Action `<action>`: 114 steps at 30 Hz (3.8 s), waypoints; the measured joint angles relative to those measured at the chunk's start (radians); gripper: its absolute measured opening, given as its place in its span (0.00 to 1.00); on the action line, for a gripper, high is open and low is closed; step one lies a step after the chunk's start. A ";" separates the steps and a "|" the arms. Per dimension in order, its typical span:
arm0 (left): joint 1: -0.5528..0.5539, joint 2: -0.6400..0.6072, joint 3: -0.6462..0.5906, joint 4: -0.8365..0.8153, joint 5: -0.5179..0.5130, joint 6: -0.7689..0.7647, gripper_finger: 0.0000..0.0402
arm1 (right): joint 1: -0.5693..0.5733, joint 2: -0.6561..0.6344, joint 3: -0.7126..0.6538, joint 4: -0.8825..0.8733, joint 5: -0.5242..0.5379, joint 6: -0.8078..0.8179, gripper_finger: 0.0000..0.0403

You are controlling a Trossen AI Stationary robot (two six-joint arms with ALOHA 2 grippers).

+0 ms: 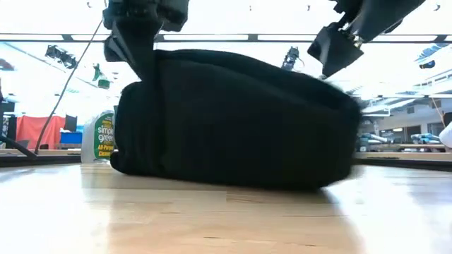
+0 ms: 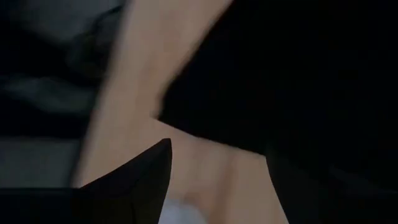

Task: Fold laundry
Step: Fold the black shirt

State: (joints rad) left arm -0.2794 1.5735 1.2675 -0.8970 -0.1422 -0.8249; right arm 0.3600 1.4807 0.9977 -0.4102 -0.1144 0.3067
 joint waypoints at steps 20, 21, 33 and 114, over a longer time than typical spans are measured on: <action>0.220 -0.017 0.001 -0.012 -0.152 -0.053 0.01 | 0.024 0.206 0.001 0.341 0.410 0.084 0.87; 0.240 -0.017 0.001 -0.015 -0.151 -0.053 0.01 | 0.027 0.204 0.001 0.332 0.431 0.110 0.87; 0.368 -0.018 0.001 0.118 -0.104 -0.048 0.01 | 0.036 0.351 0.002 0.610 0.513 0.036 0.86; 0.118 -0.079 0.001 0.185 0.040 0.363 0.02 | 0.029 -0.052 -0.235 0.388 -0.106 0.361 0.03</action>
State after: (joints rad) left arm -0.1613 1.4942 1.2686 -0.7117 -0.1021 -0.4617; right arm 0.3885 1.4284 0.7625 -0.0226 -0.2203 0.6678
